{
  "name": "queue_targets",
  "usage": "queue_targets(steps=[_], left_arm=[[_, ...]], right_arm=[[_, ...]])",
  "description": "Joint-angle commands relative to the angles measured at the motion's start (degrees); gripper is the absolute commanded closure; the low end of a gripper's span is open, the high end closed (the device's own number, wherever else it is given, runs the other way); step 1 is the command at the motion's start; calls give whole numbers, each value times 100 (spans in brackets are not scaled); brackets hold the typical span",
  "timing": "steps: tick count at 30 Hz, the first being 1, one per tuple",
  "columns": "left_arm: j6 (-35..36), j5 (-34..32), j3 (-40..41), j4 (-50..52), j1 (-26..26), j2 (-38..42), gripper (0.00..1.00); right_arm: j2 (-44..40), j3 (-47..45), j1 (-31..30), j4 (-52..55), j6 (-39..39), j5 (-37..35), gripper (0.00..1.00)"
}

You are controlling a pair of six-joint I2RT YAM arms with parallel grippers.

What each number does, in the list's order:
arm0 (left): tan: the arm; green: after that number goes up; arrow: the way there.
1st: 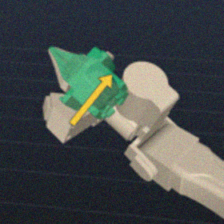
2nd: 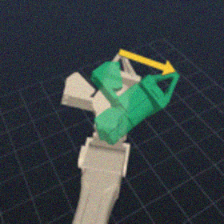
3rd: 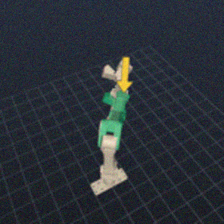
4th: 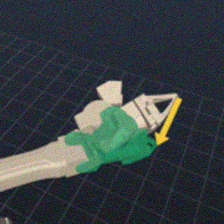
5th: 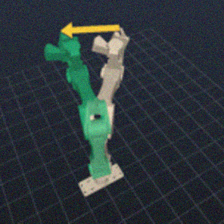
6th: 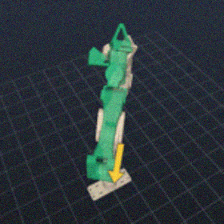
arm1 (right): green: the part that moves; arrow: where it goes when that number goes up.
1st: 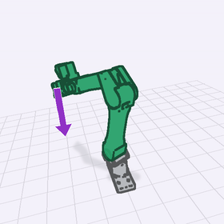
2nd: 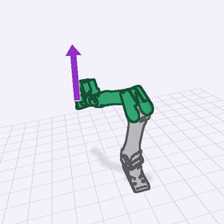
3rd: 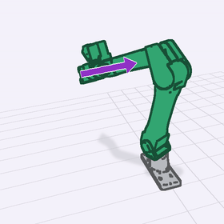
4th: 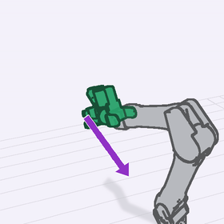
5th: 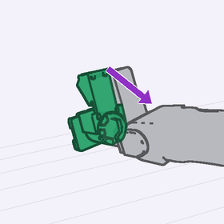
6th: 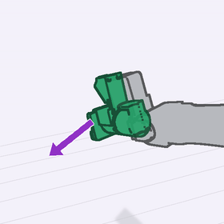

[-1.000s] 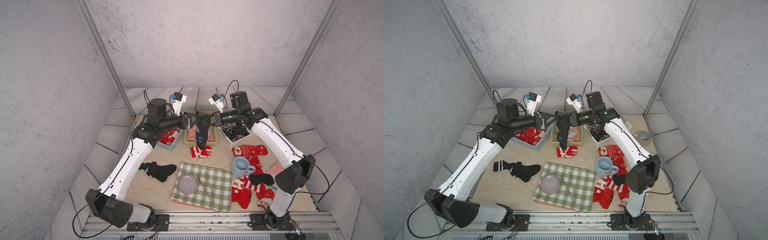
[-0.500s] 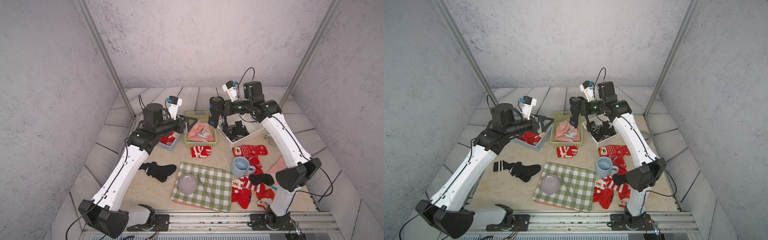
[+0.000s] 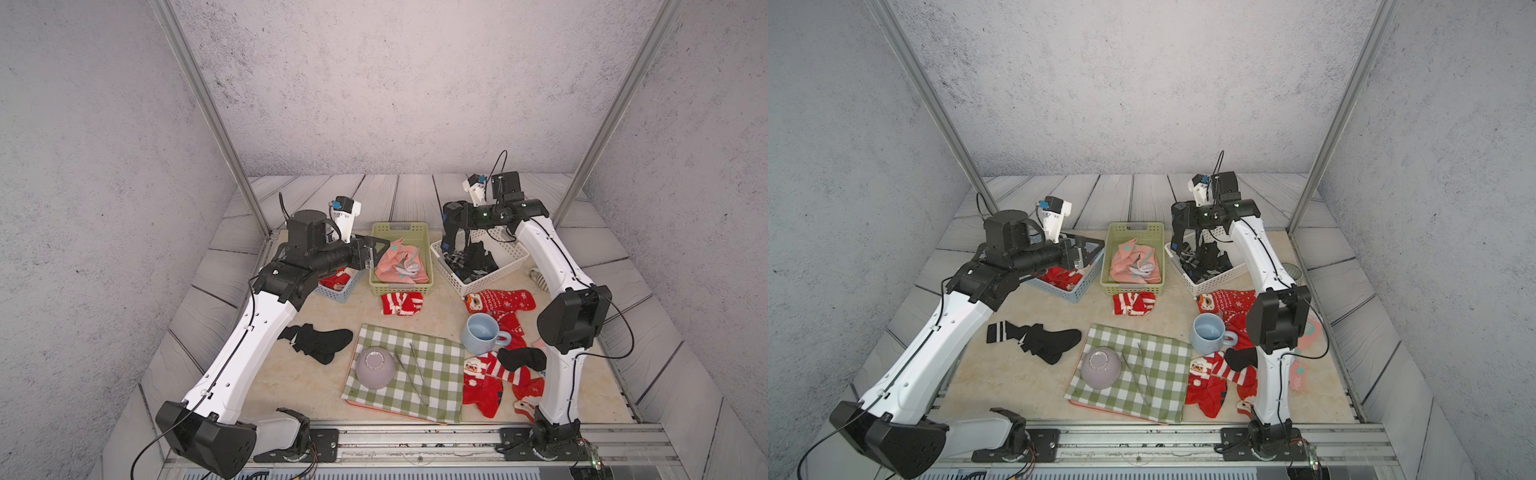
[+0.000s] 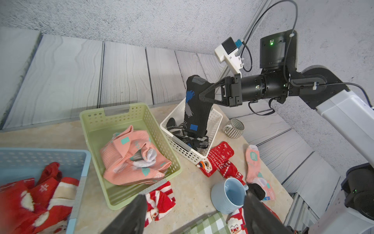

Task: Sort the socks into the basket by color
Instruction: Place the sock in the bin.

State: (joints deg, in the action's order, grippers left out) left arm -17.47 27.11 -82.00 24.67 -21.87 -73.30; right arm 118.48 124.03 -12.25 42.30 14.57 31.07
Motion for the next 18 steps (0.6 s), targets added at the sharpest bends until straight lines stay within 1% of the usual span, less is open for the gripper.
queue_targets(steps=[1, 4, 11, 15, 18], left_arm=[[181, -158, 9, 111, 28, 102, 21], [207, -157, -49, 158, 25, 29, 21], [227, -97, -133, 174, 26, -181, 20], [236, -84, -218, 178, 33, -270, 20], [245, -83, -268, 192, 33, -324, 20]], right_arm=[[325, -74, 260, -202, 178, -14, 100], [632, -92, 459, -205, 261, -88, 100], [1177, -92, 685, 88, 301, -838, 100], [1616, 93, 745, 370, 331, -1392, 100], [1901, 199, 790, 507, 387, -1672, 100]])
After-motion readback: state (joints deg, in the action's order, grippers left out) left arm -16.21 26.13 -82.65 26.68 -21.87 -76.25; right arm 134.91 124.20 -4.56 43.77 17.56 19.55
